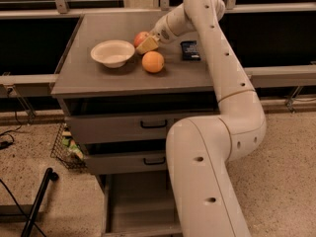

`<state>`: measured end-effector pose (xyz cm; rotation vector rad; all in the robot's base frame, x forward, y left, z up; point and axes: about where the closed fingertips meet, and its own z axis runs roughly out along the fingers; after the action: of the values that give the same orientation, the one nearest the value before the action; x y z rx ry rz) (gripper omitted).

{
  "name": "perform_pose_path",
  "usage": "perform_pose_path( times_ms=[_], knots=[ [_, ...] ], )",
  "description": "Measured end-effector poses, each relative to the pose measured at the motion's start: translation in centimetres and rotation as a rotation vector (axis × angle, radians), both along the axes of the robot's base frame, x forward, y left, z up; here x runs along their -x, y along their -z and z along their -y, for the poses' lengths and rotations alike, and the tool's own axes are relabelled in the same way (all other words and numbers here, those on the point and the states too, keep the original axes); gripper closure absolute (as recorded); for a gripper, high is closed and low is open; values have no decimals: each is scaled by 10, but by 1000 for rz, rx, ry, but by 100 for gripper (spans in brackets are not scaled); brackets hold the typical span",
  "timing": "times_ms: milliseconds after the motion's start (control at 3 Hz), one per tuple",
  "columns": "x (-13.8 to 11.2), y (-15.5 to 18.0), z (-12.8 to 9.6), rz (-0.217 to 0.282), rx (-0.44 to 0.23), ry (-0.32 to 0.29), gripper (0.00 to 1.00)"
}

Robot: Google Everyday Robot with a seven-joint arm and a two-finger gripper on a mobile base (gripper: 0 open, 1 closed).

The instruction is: Place apple into bottom drawer

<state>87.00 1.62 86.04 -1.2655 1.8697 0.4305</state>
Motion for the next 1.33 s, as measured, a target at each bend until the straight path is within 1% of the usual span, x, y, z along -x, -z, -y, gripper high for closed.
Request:
perform_pose_path(
  times_ms=[333,667,1000,1333],
  knots=[
    [0,0,0,0,0,0,97],
    [0,0,0,0,0,-1,100],
    [7,-16,-6,12,14,-19,100],
    [20,-47,-8,32,19,-35,100]
  ],
)
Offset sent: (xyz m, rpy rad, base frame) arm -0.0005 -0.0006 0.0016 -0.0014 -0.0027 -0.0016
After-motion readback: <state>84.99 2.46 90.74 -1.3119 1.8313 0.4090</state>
